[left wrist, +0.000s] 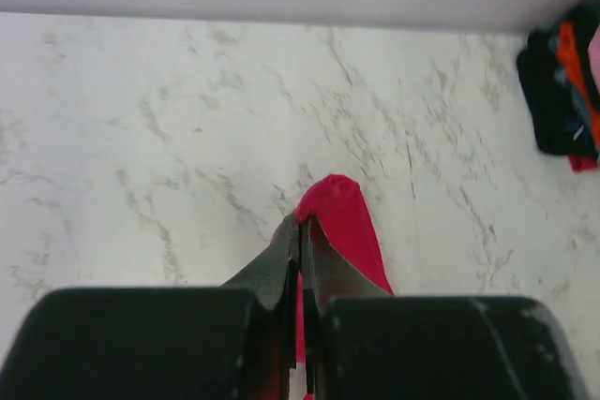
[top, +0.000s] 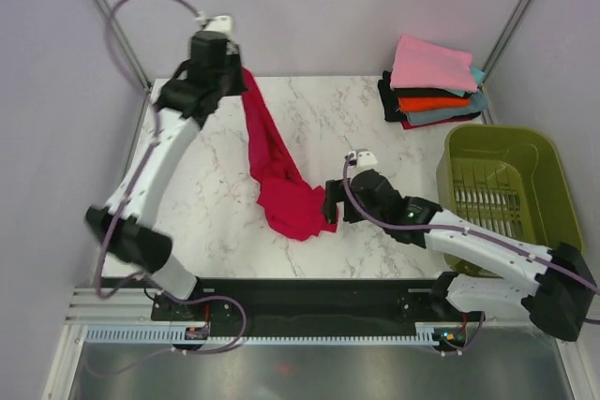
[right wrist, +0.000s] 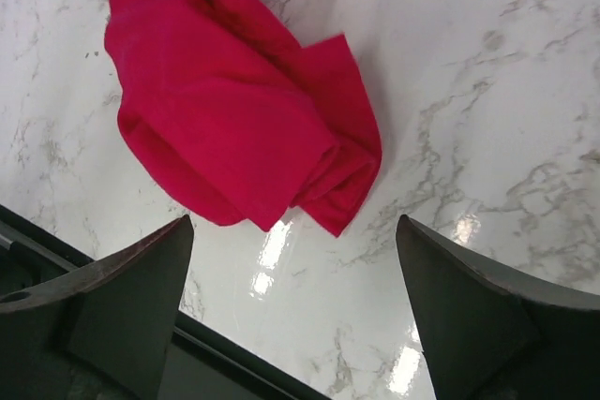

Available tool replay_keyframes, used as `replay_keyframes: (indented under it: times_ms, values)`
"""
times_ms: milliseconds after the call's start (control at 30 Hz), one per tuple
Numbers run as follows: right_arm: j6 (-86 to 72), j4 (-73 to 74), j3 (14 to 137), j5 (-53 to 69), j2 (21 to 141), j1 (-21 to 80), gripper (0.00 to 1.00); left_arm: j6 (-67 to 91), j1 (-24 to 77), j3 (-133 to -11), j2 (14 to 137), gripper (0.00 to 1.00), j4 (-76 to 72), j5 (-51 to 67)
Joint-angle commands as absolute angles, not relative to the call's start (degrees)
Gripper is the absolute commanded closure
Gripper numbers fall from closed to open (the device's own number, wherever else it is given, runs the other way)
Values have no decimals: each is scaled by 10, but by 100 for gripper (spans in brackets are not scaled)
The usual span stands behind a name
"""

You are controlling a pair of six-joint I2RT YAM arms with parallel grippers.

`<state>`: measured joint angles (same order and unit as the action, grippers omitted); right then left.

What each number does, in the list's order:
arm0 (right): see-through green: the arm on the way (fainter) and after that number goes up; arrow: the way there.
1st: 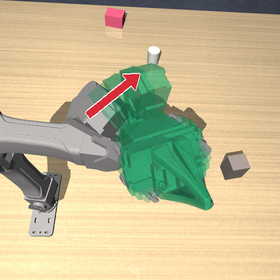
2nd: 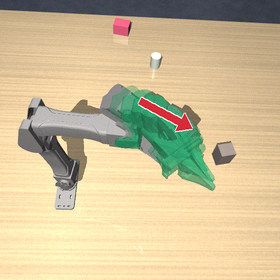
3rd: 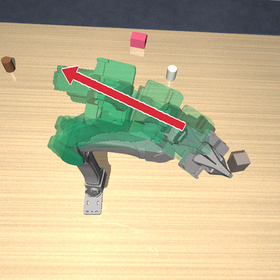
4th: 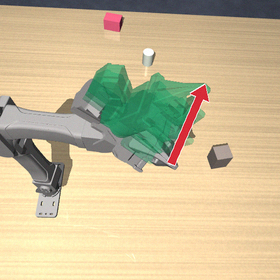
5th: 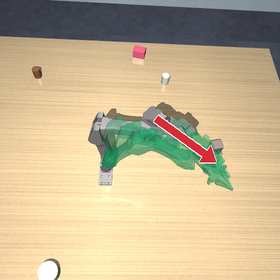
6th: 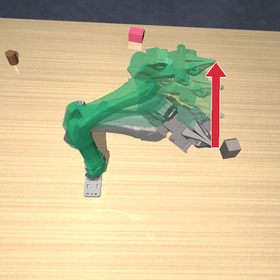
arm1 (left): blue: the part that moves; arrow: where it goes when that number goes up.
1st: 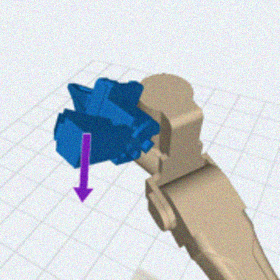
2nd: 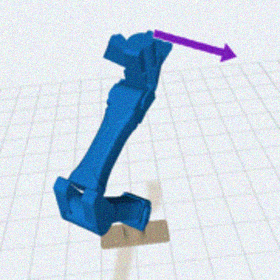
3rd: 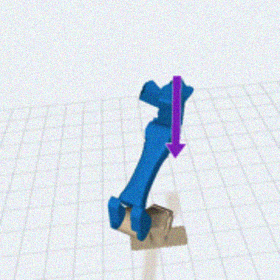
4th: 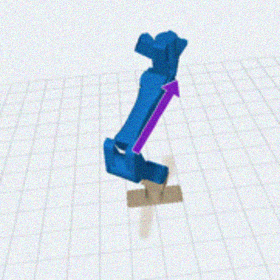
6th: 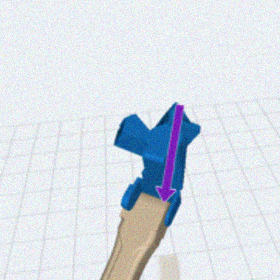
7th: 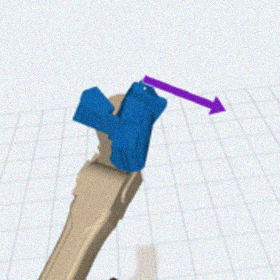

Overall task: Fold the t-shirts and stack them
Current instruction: Flatten the tshirt out

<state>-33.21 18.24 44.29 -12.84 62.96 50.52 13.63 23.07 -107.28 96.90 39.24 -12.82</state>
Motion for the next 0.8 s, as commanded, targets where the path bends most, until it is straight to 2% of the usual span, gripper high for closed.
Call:
replay_keyframes:
  times_ms: [0,133,200,300,467,633,767]
  values:
    - [-340,118,470,-120,682,513,2,179,184,-924,840,98,439,-119]
    - [-352,87,474,-113,733,512,2,166,125,-739,737,98,388,-98]
    - [-357,50,465,-94,756,512,2,166,74,-666,727,98,381,-35]
    - [-359,19,465,-80,786,512,2,185,48,-588,698,98,335,30]
    - [-354,-16,476,-112,819,507,2,190,45,-567,690,98,310,53]
    - [-382,-4,495,-127,844,432,2,187,45,-565,676,98,309,46]
    - [-401,-13,477,-99,851,369,12,185,45,-558,661,98,308,34]
